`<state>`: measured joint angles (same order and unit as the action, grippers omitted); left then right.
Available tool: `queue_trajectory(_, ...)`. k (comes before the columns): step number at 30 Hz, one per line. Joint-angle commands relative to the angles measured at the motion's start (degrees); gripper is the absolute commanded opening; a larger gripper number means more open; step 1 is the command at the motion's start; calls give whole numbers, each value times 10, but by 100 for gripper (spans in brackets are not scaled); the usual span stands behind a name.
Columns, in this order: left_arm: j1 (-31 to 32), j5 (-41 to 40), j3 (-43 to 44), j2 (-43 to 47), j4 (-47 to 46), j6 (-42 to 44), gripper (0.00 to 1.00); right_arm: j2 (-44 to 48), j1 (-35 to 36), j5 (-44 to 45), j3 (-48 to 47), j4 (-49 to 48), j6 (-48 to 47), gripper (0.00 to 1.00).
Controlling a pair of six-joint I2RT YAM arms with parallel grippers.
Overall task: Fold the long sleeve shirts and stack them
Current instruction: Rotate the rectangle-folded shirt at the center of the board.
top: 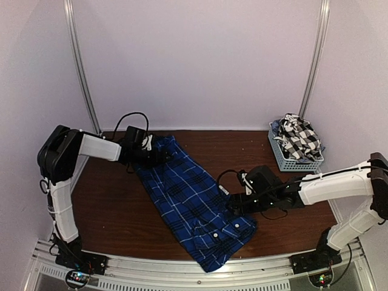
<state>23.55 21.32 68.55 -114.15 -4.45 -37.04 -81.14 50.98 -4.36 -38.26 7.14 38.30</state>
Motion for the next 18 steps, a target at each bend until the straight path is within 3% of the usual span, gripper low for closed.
queue_trajectory(1, -3, 26, 36, -41, 0, 11, 97, -12, -5, 29, -7, 23, -10, 80)
queue_trajectory(9, 4, 50, 101, -111, 16, 36, 97, -12, -18, 27, -7, 31, -17, 80)
queue_trajectory(18, 28, 94, 285, -243, 105, 94, 97, -2, -33, 41, -6, 52, -22, 81)
